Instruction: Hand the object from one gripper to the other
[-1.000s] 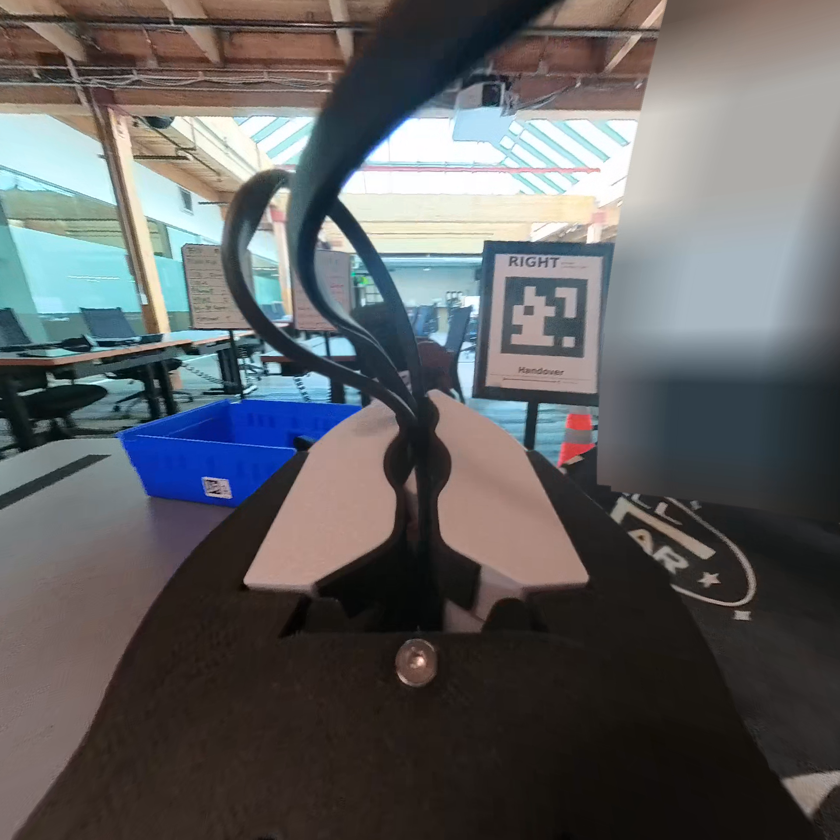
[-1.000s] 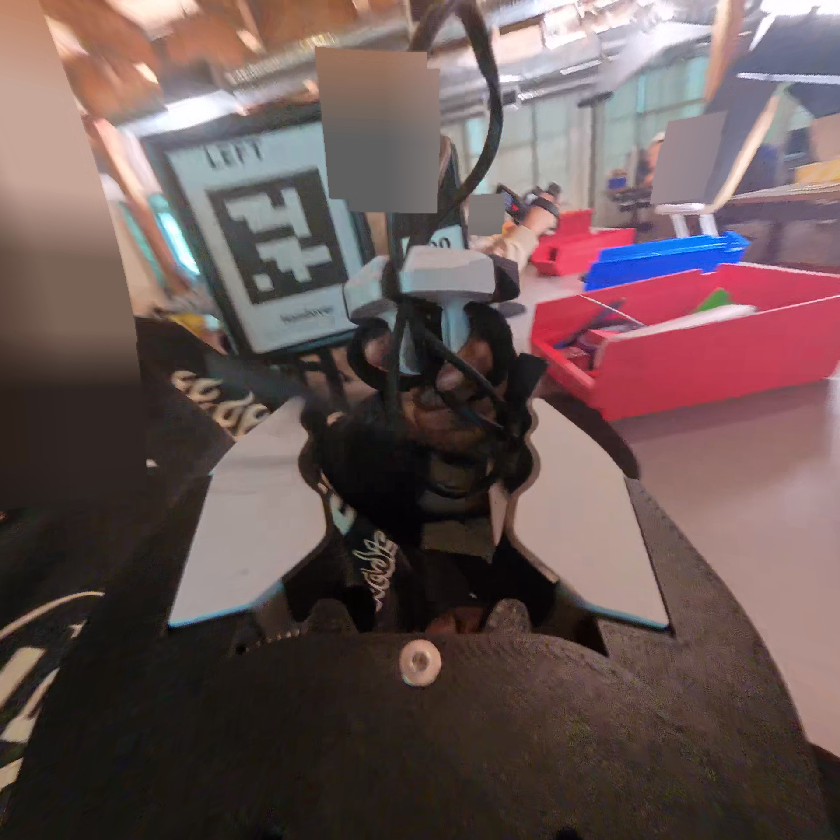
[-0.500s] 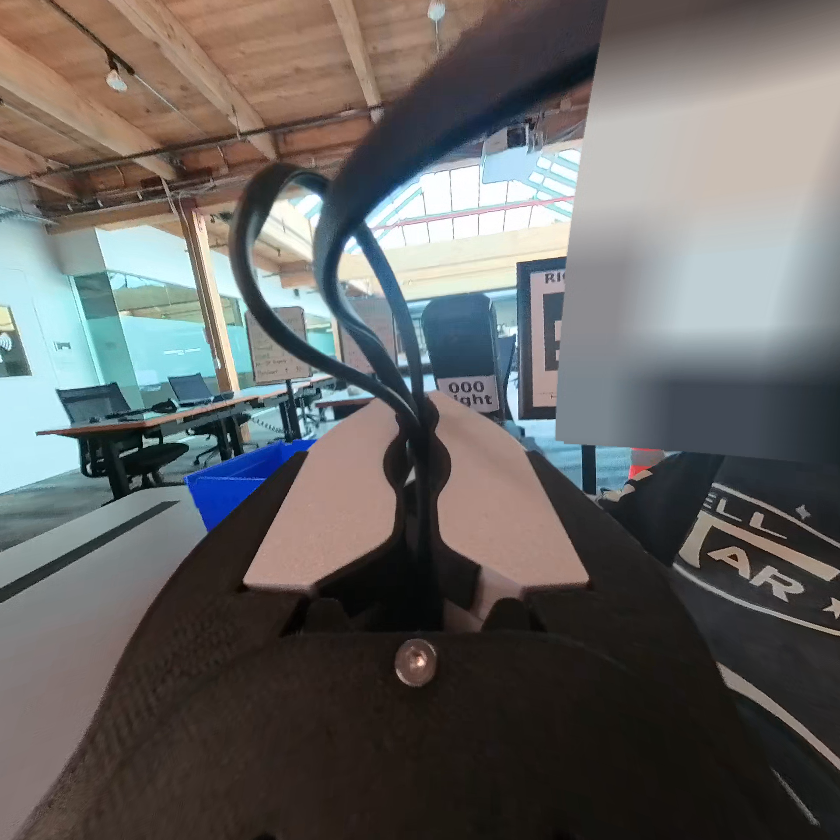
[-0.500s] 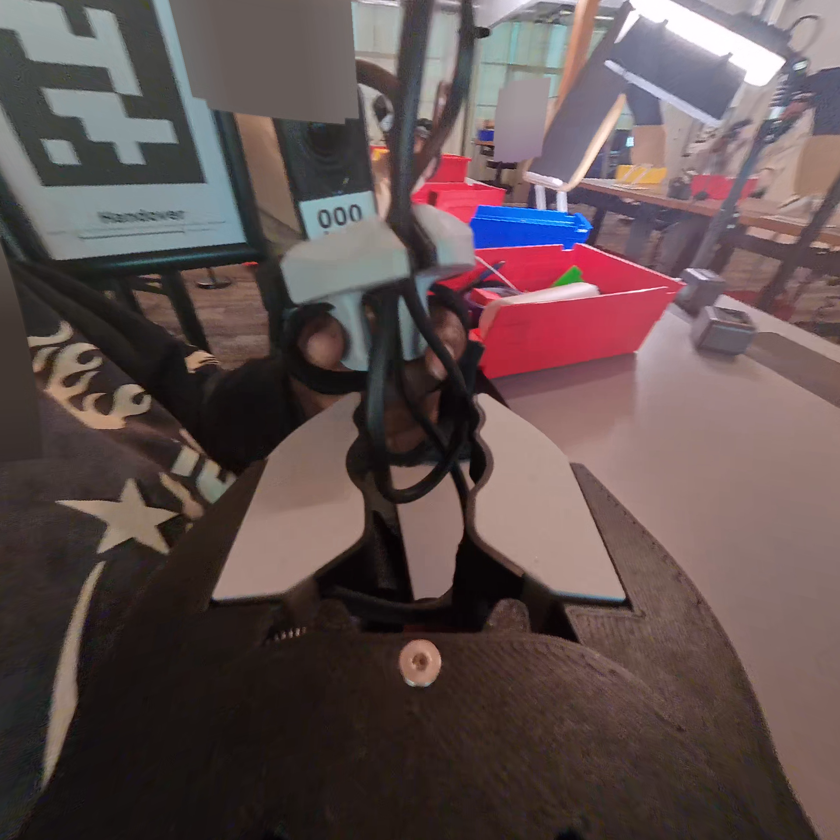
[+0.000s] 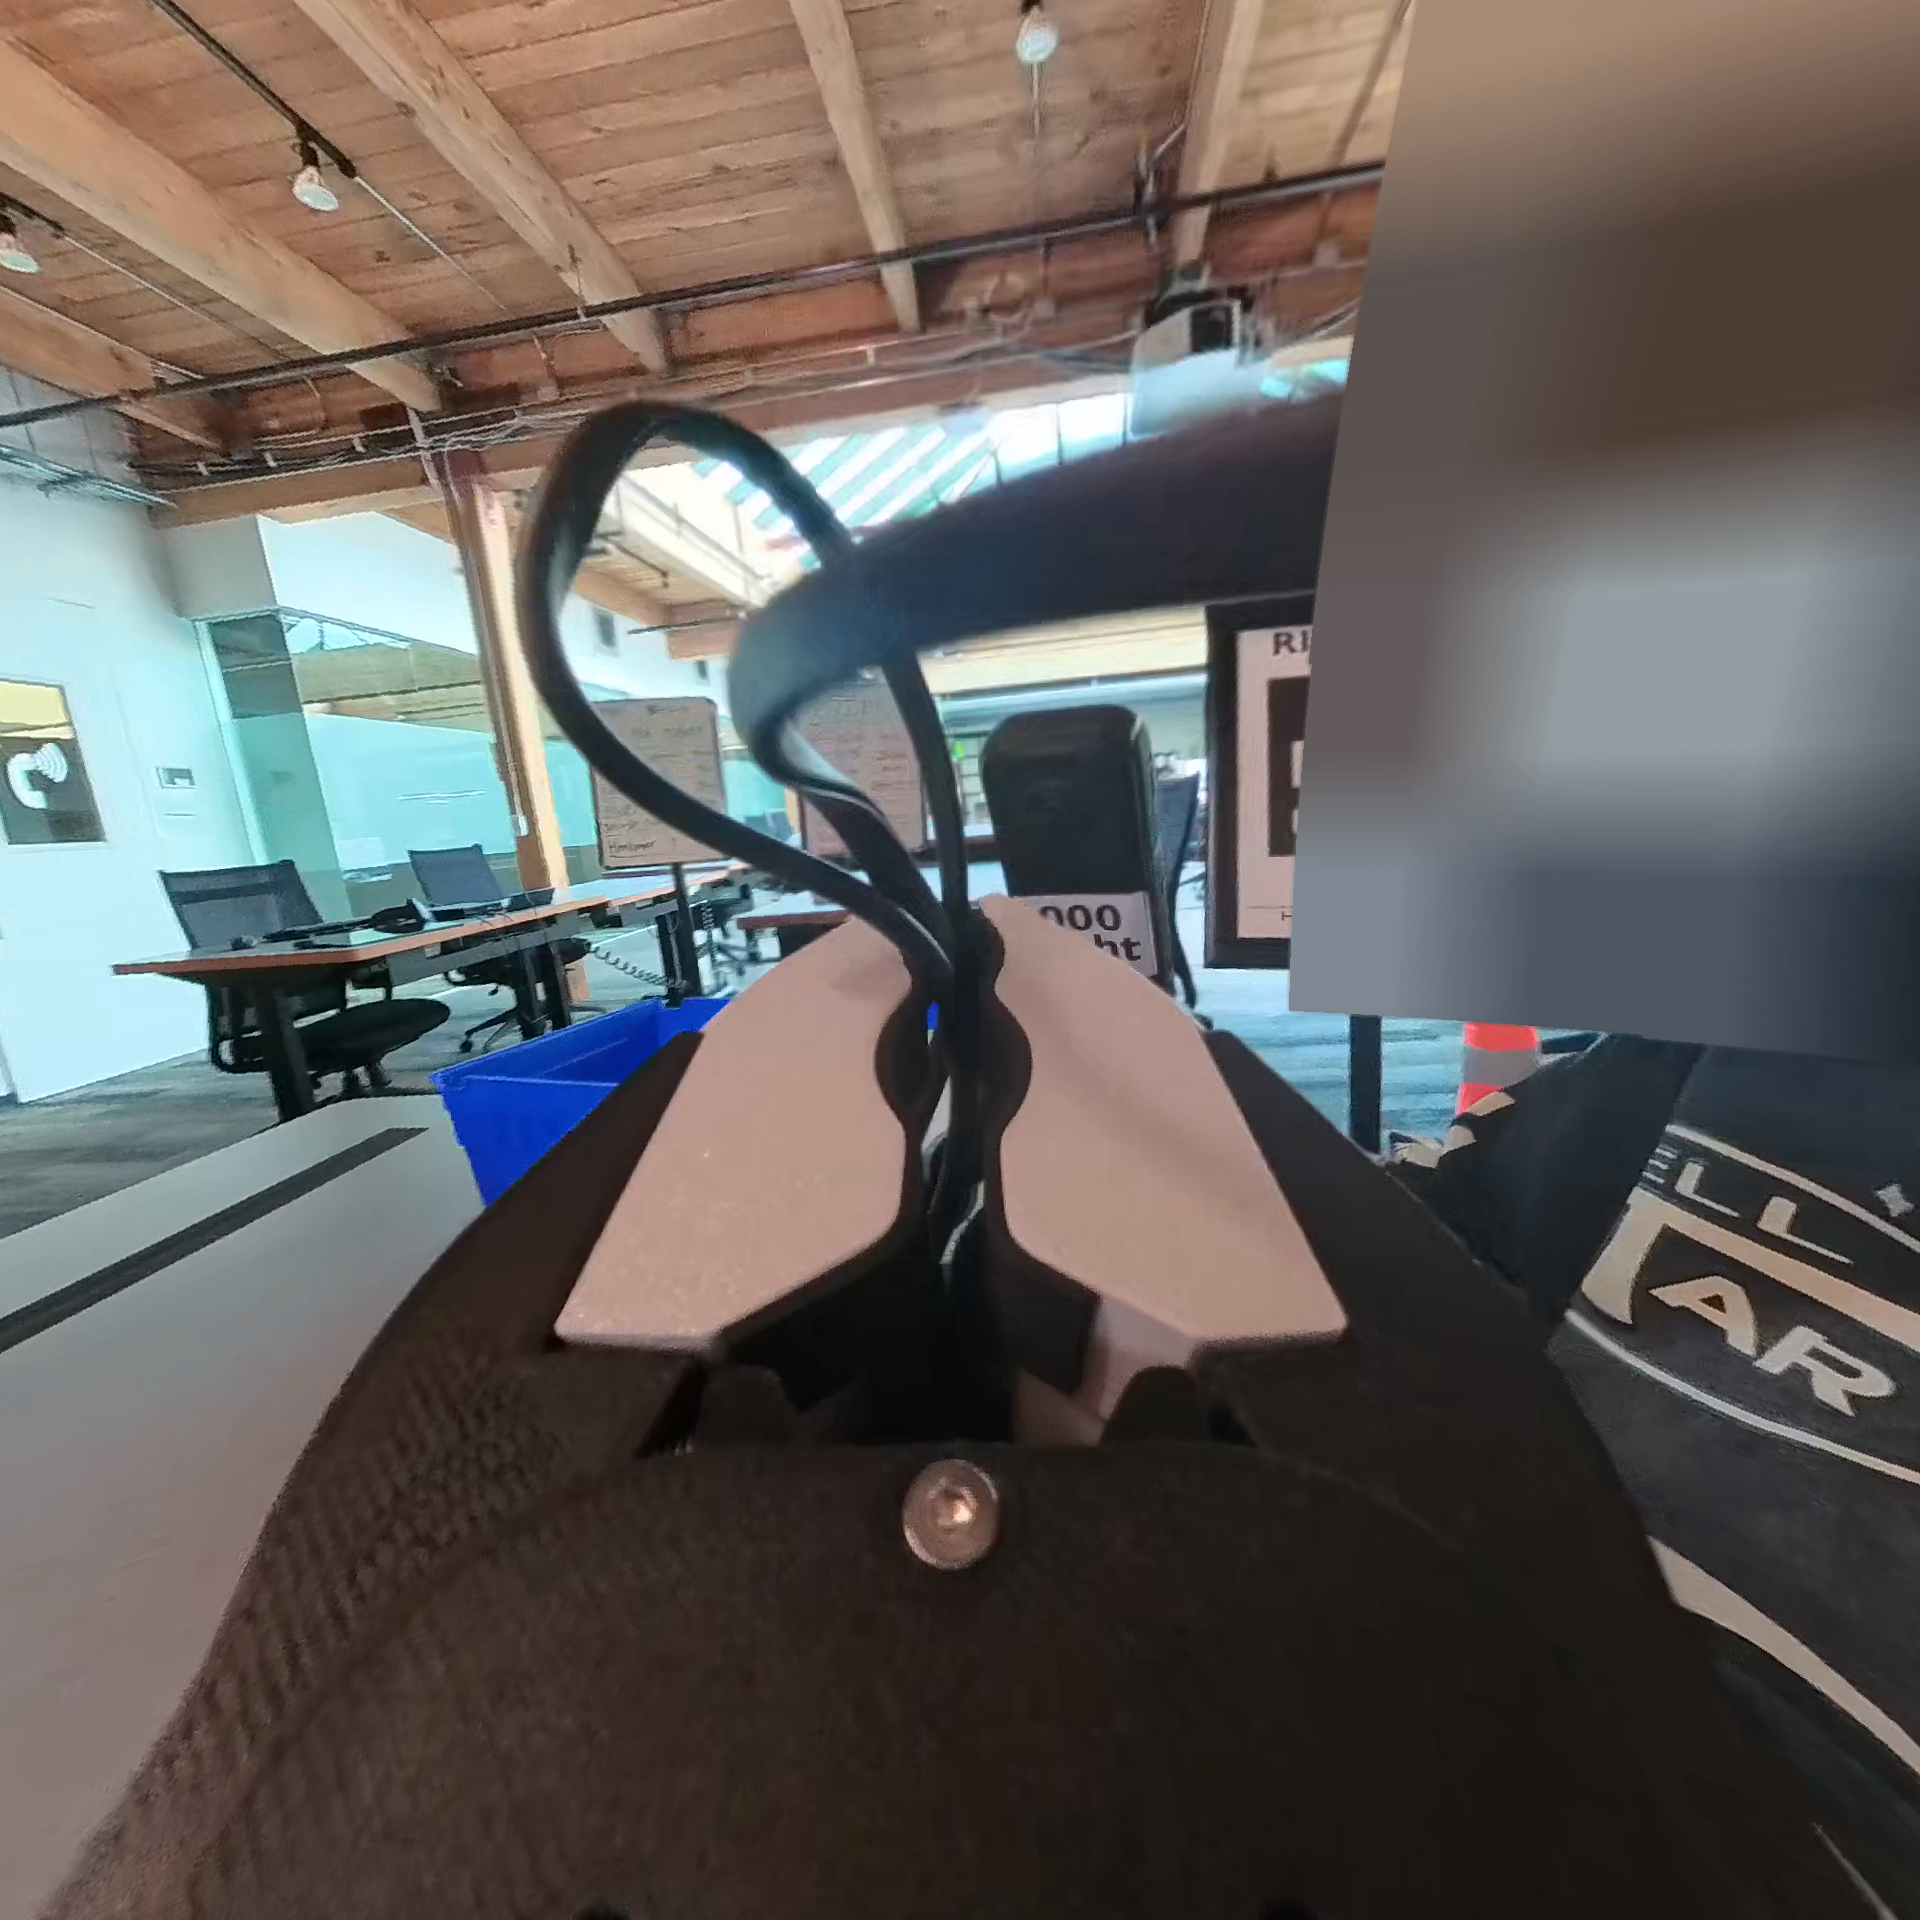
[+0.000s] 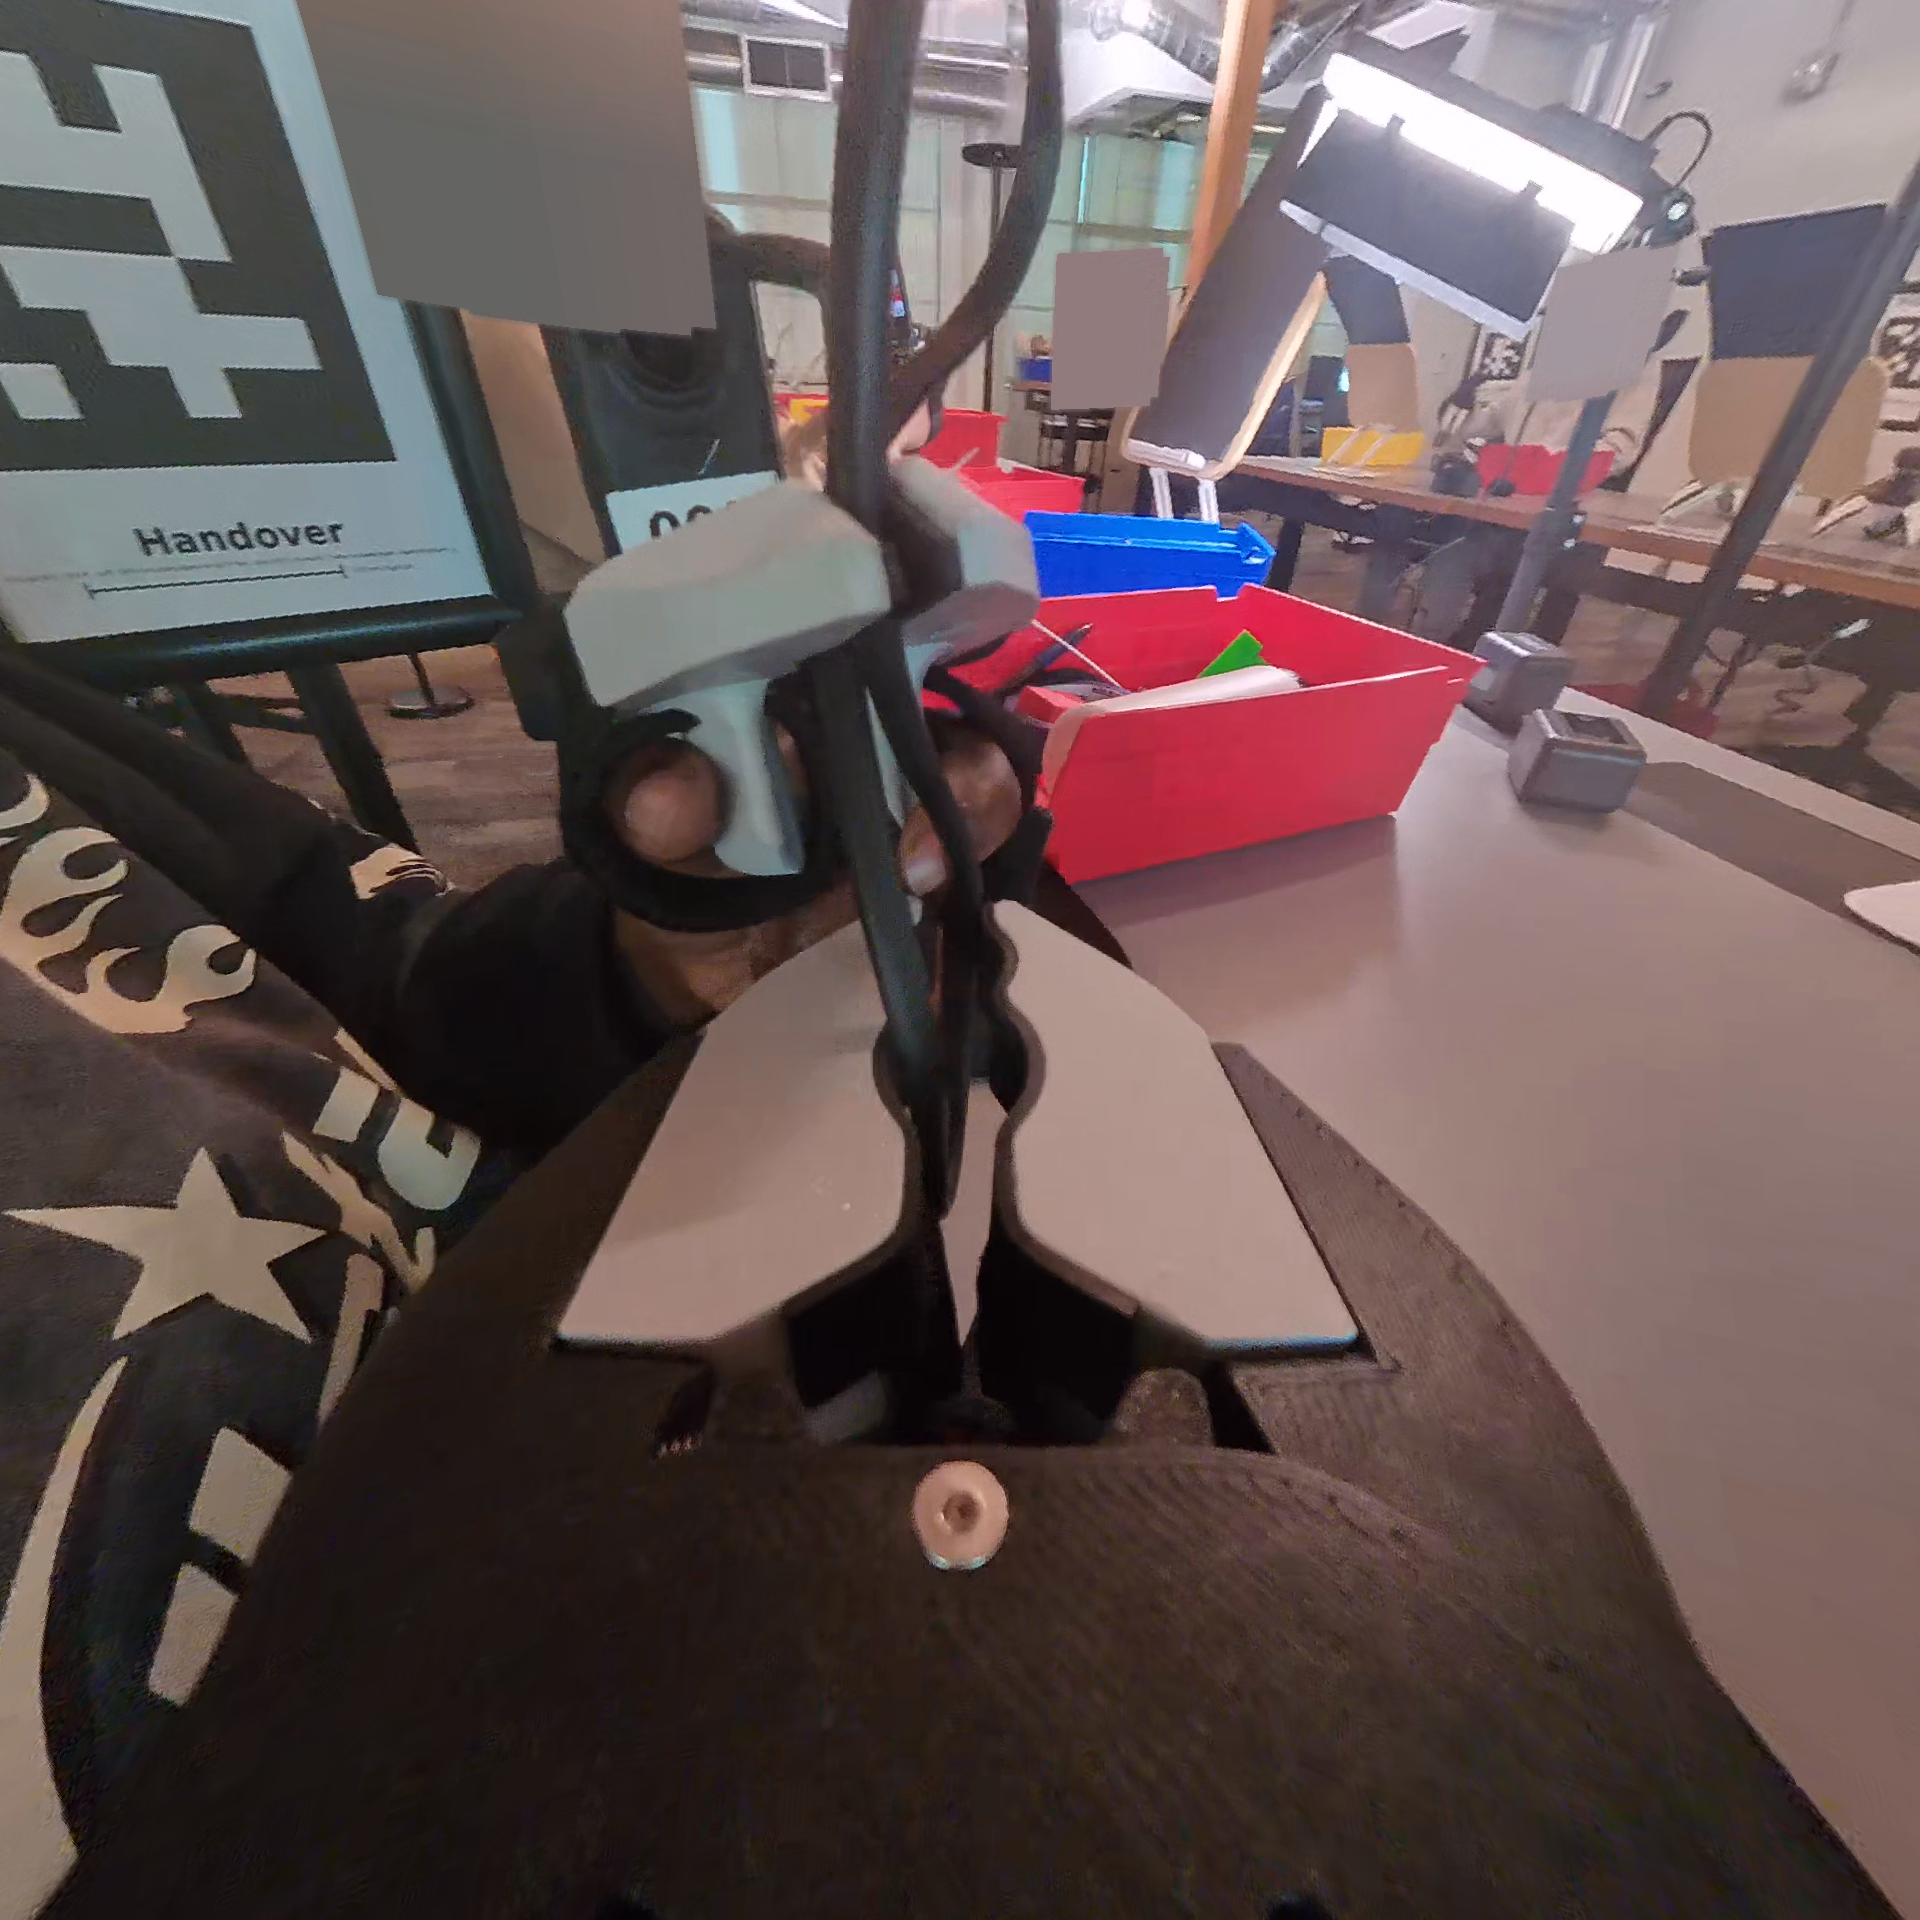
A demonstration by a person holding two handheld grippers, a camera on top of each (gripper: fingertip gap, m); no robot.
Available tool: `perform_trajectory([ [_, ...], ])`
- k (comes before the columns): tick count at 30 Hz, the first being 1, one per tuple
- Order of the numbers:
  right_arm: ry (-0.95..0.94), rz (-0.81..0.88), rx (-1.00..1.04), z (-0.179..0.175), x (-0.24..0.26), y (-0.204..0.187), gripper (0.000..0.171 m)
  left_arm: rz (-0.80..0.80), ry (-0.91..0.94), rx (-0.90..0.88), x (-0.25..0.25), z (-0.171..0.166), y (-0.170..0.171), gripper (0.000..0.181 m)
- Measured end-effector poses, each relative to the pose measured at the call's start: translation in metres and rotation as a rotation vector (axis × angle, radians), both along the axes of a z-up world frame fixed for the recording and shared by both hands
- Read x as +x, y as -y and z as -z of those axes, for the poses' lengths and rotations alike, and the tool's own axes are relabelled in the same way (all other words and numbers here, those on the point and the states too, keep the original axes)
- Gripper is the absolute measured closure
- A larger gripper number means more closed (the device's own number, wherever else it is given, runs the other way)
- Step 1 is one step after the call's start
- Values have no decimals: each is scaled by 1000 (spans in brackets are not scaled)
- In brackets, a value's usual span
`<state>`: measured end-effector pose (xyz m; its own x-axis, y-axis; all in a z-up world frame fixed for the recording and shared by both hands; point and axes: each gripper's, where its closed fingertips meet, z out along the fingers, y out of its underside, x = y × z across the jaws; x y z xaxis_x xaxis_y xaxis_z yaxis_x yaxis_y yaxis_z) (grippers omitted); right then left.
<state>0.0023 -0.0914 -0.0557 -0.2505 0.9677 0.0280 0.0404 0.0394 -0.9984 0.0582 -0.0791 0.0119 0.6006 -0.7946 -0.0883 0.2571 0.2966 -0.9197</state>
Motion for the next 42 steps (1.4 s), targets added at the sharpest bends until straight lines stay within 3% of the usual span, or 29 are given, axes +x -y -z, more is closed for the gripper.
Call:
perform_trajectory([
  [1,6,-14,-15,1,0,1,165,-21,-9,-7,-1,0,-2,178],
  [6,-12,-57,-24,-4,4,6,166,-138,10,-8,-17,-3,-13,166],
  [14,-20,-37,79,-11,13,-5,166,-110,-36,8,-19,0,-11,155],
  [19,-37,60,167,-25,24,-29,166,-50,-162,-116,-16,23,-19,124],
  [23,-89,149,132,-49,44,-62,165,56,-294,-272,-13,54,-19,122],
  [25,-118,216,128,-63,60,-84,165,13,-353,-290,-19,62,-24,121],
  [32,-125,710,278,-89,147,-197,166,-195,-328,-101,-49,29,-23,130],
  [37,-240,842,194,-106,194,-236,166,-260,-265,-29,-65,6,-14,134],
  [42,-252,987,176,-92,224,-283,166,-312,-240,24,-74,-6,-9,137],
])
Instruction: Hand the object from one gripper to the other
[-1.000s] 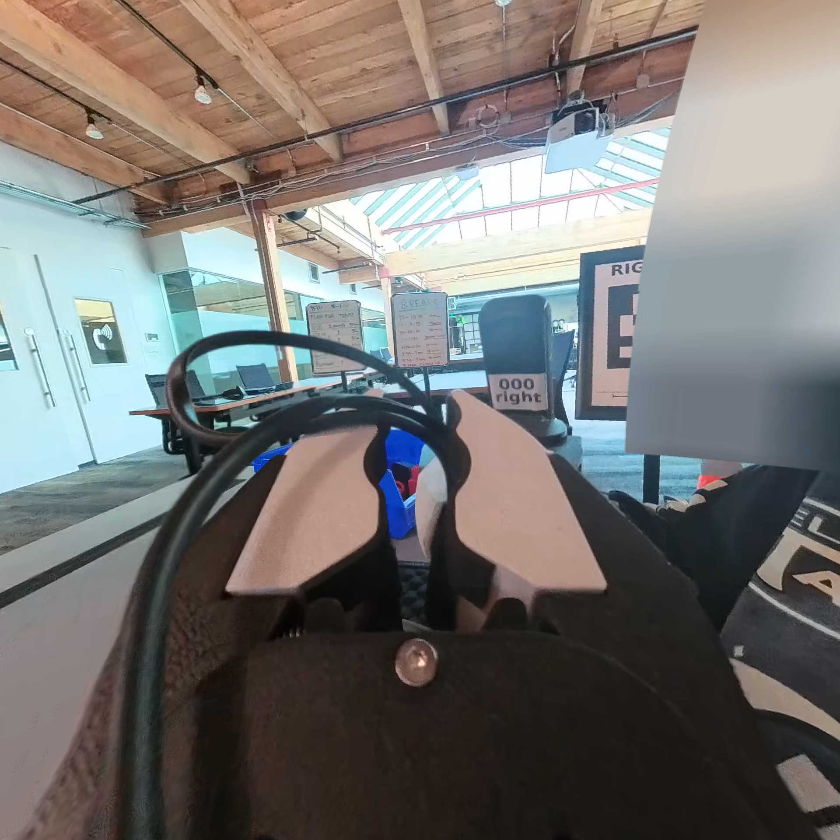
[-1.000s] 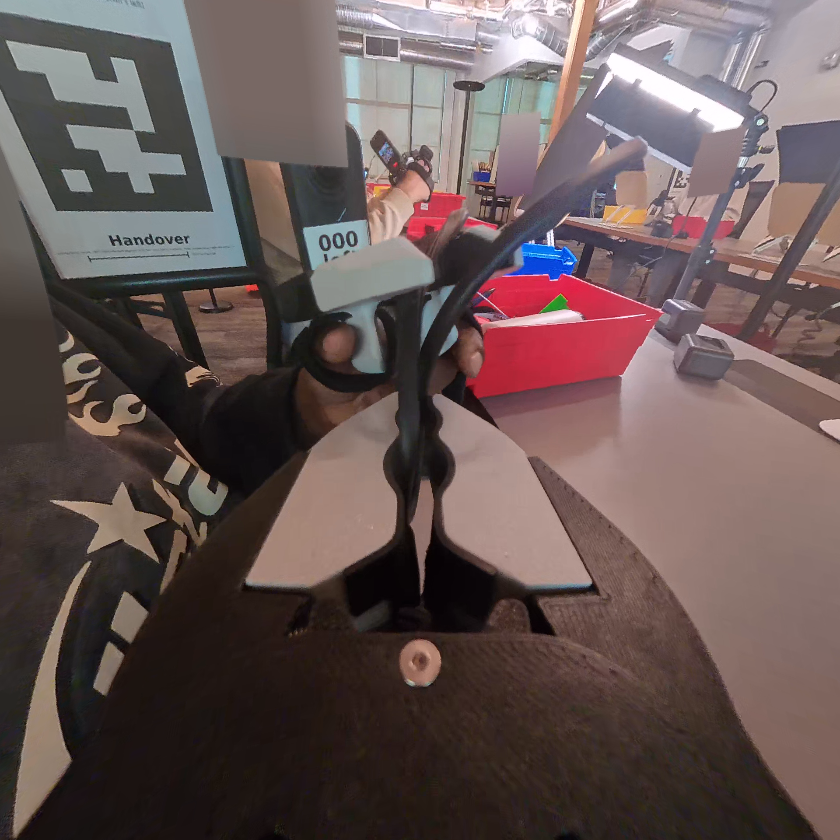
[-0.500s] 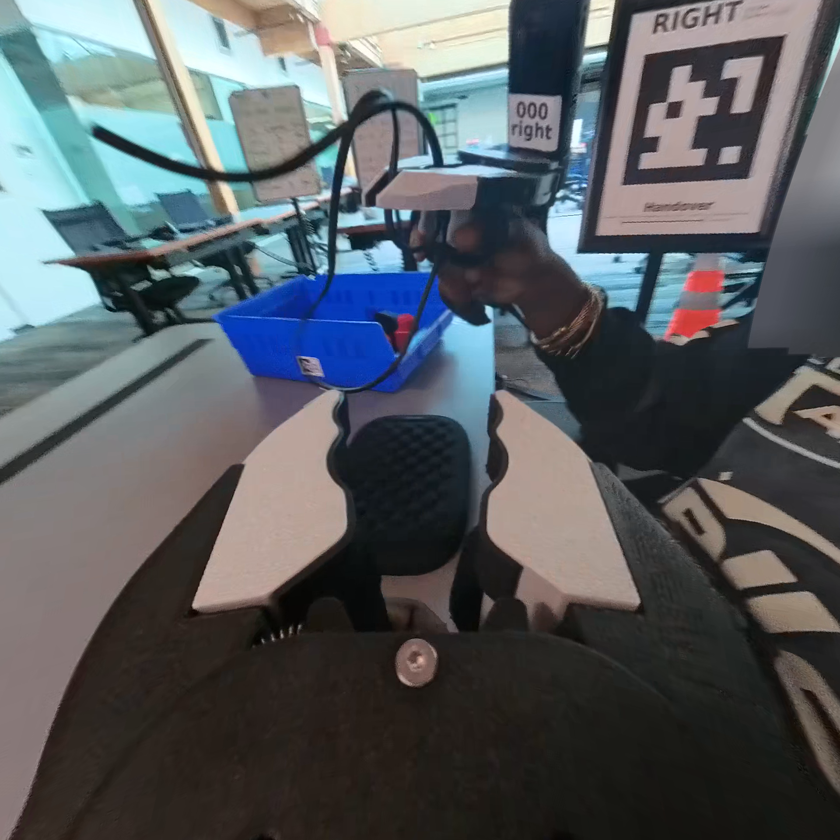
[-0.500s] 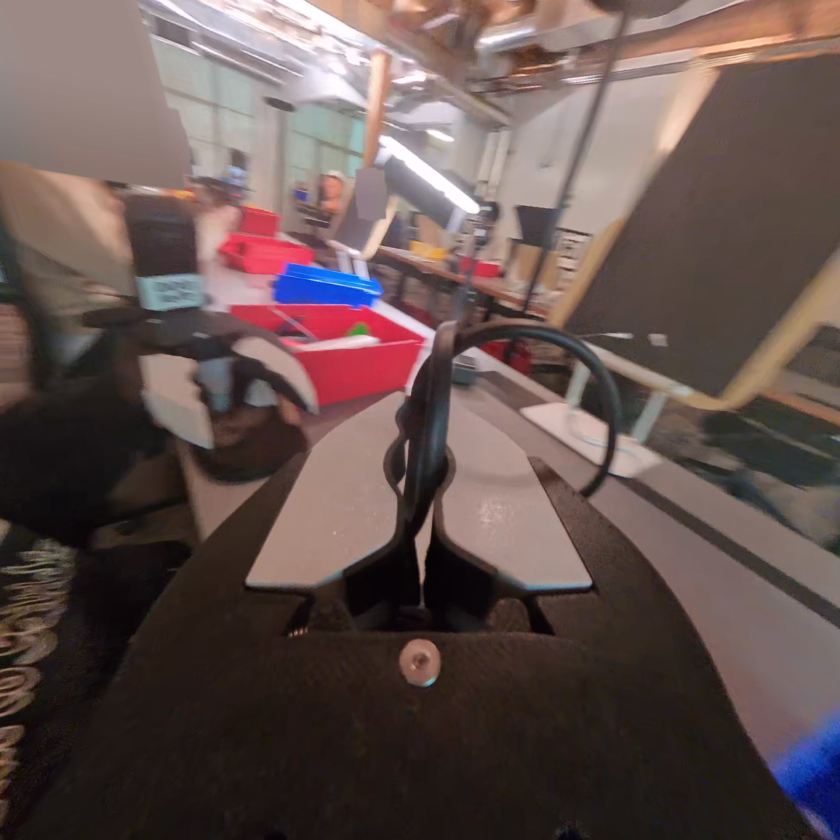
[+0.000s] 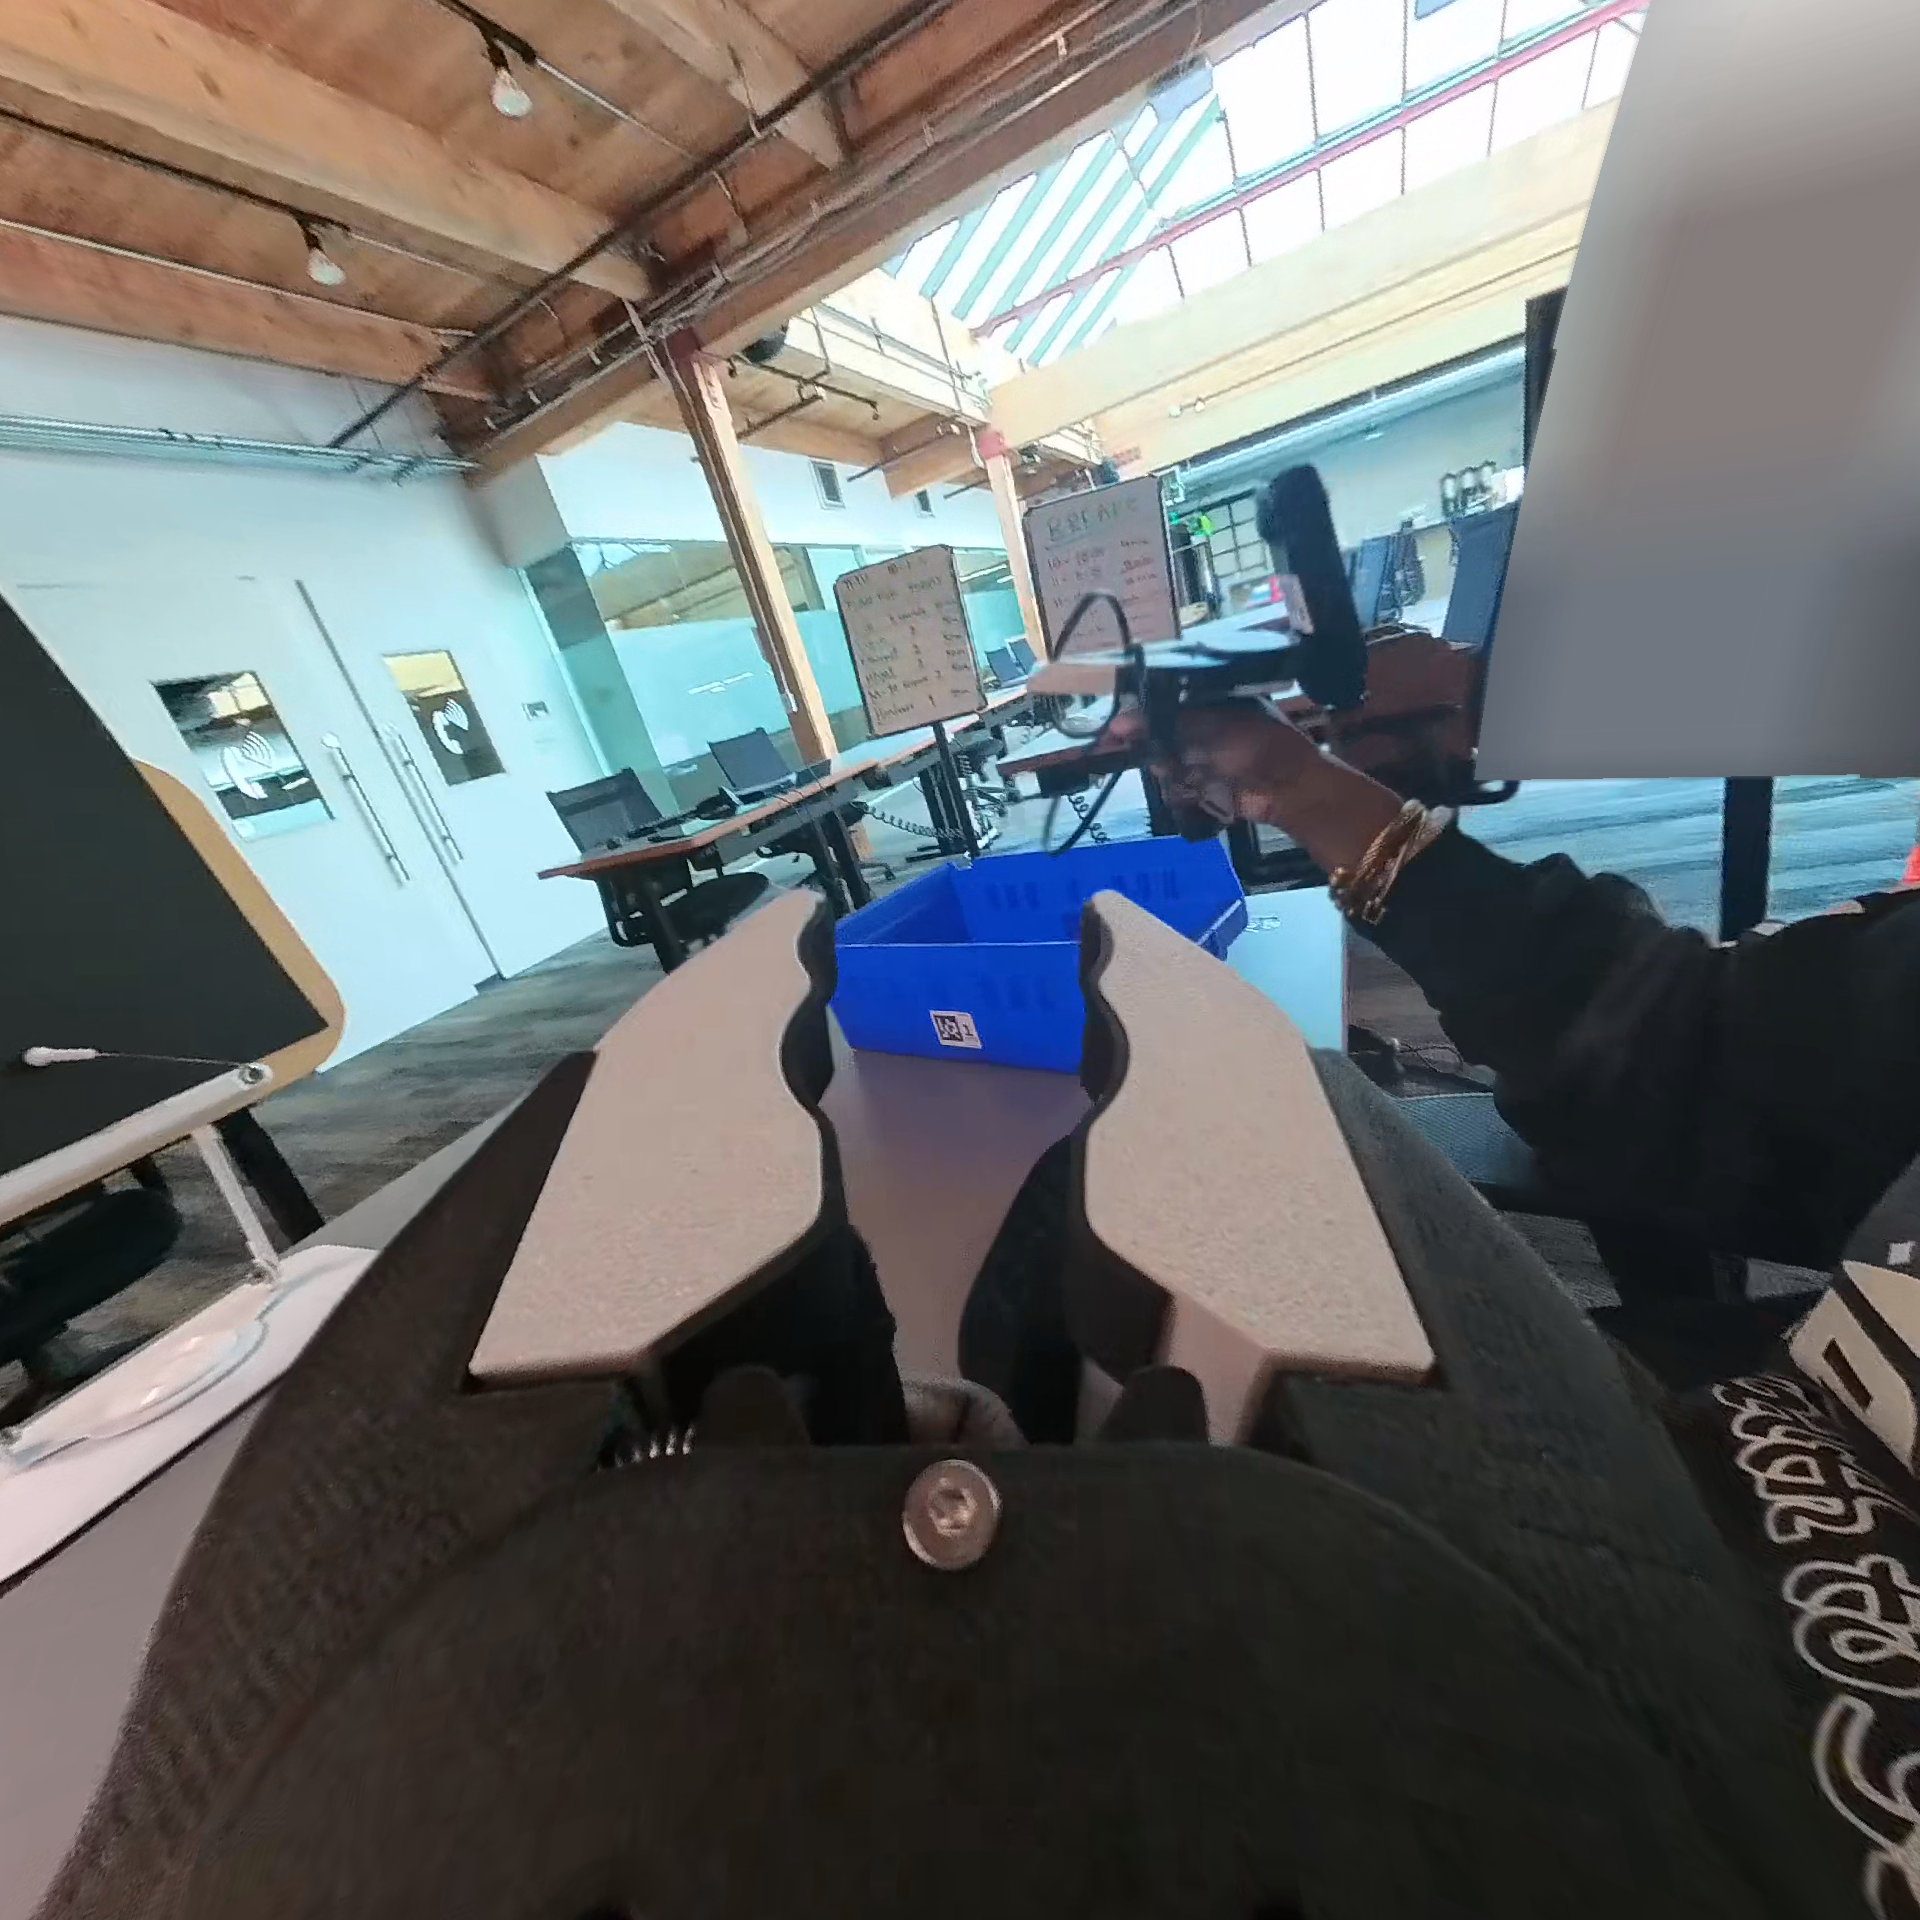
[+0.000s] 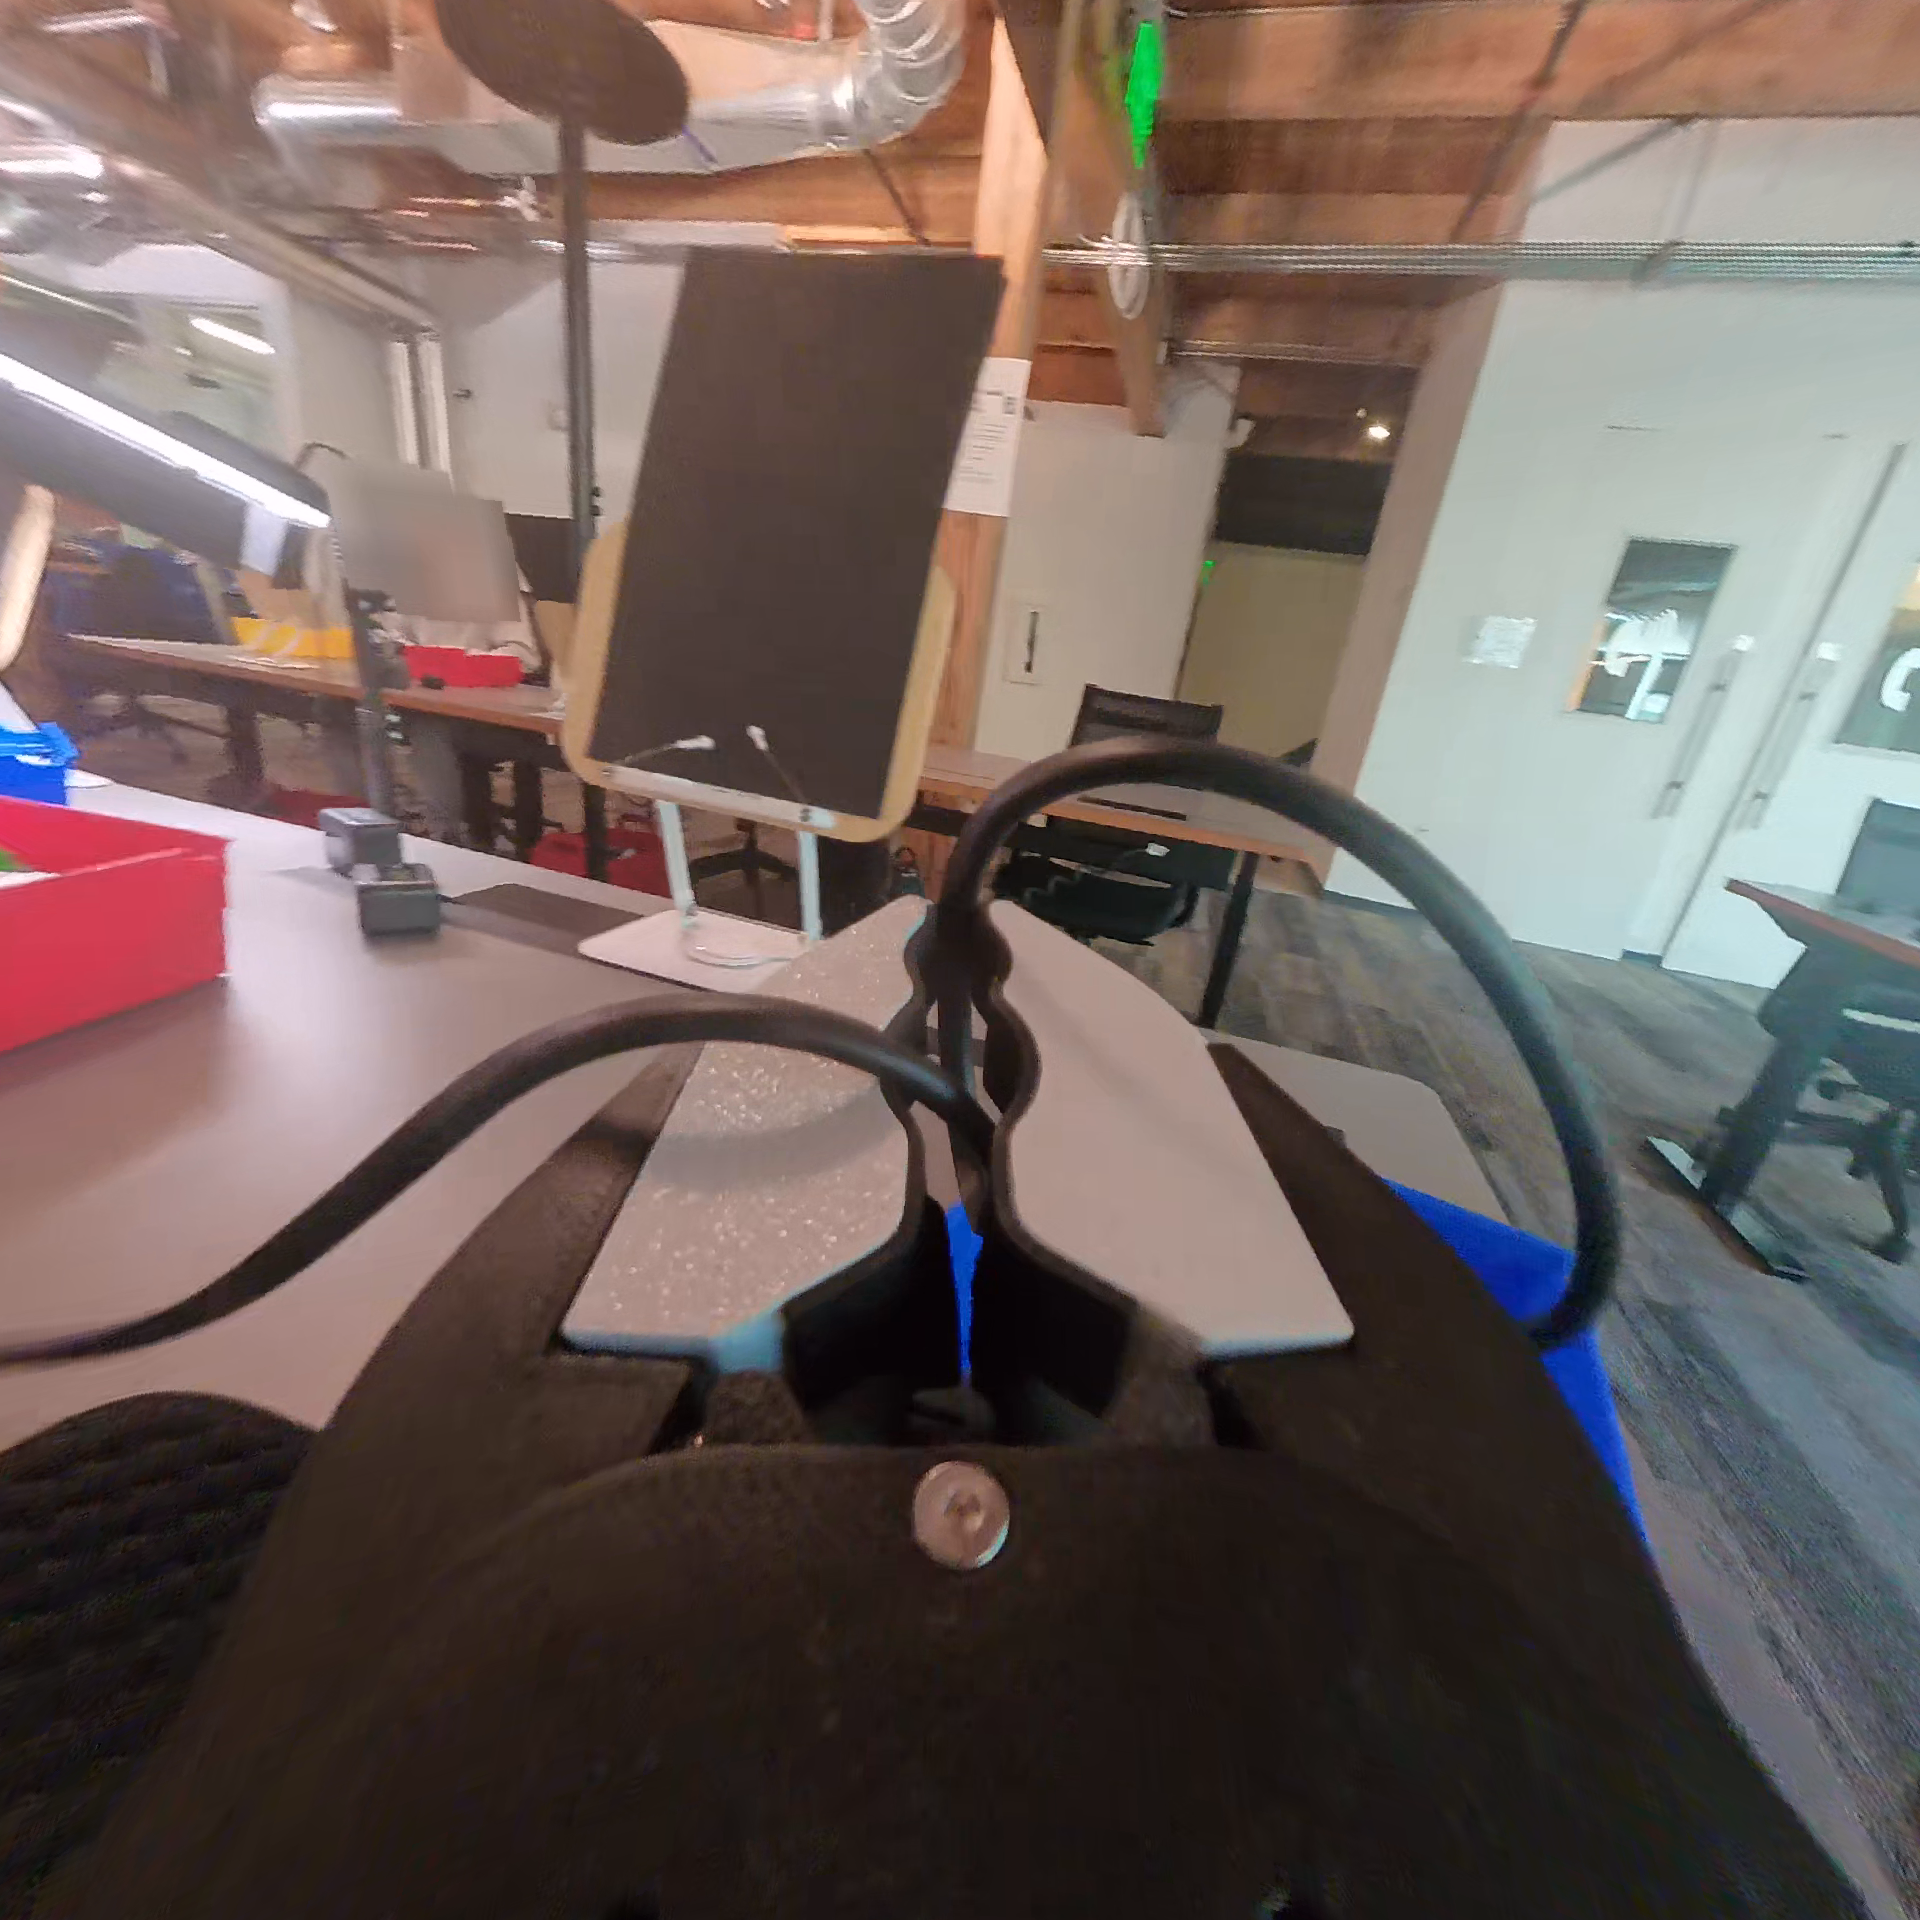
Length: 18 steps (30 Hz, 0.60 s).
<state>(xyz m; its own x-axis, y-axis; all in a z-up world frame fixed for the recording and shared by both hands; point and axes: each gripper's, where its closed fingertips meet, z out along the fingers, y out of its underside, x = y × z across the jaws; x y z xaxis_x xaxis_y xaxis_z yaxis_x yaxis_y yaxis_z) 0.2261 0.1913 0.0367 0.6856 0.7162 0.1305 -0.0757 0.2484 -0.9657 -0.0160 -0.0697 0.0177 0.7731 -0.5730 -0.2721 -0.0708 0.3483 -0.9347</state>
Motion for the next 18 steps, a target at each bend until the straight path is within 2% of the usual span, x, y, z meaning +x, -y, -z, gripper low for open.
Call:
perform_trajectory([
  [5,81,104,-113,41,14,-48,165,-9,-6,29,-1,-7,6,138],
  [10,207,223,-382,107,33,-90,165,-21,-29,61,0,-11,13,139],
  [14,415,336,-552,155,48,-102,165,-23,-65,74,3,-10,15,139],
  [18,546,363,-646,181,49,-101,164,-37,-91,67,4,-8,15,139],
])
